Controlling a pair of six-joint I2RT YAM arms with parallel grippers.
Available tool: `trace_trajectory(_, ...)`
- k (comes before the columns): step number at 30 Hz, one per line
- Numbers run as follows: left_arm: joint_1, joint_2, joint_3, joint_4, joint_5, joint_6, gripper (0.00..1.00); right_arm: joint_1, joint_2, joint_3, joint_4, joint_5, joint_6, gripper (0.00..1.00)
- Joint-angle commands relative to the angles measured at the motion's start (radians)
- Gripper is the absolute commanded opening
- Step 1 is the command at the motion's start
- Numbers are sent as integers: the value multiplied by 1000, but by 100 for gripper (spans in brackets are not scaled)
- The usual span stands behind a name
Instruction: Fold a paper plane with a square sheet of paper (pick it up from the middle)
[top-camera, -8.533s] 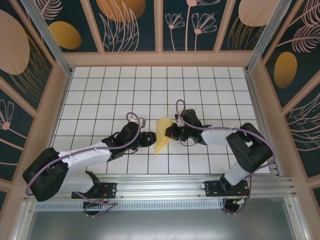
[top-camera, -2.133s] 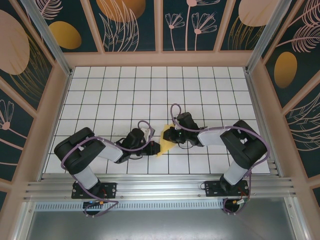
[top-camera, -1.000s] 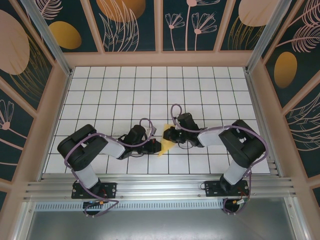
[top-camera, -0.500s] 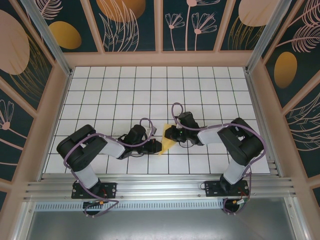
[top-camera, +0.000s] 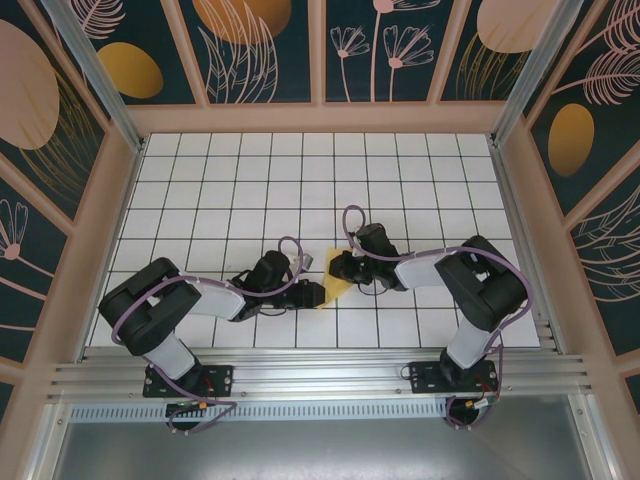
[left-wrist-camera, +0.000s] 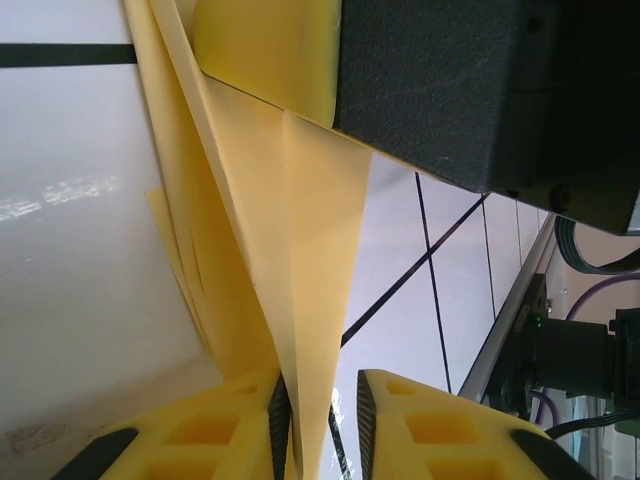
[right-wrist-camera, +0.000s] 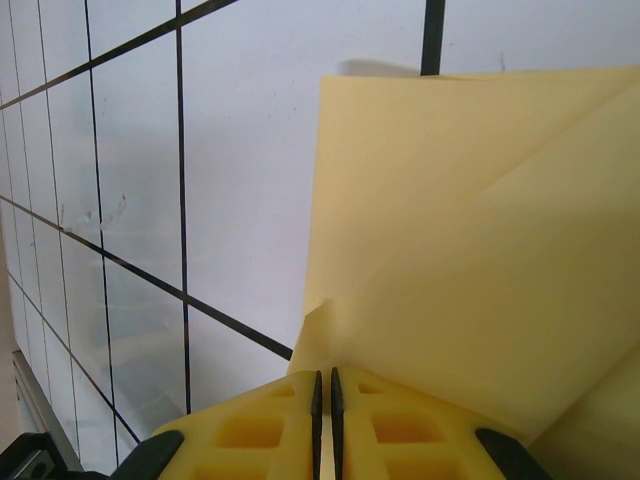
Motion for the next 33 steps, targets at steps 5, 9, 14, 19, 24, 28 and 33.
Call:
trace_trajectory(5,-5,-10,3,-18,-10,-11,26,9,19,6,-49,12,-18,15)
trace_trajectory(9,-6,-4,5,-15,-8,-11,16,11,17,5,-53,11,-20,15)
trace_trajectory(14,-5,46,4,-35,-3,-4,8,14,3,9,-50,1,-20,16)
trace_trajectory(19,-6,83,-7,-26,12,6,4,19,-30,24,-66,-14,-24,18)
trace_trajectory(24,-5,127,-14,-29,17,21,3,19,-98,32,-100,-8,-25,21)
trace_trajectory(28,-7,137,-17,-33,16,19,3,17,-157,32,-113,6,-15,23)
trace_trajectory(33,-7,137,-22,-44,1,12,1,17,-203,4,-78,26,22,23)
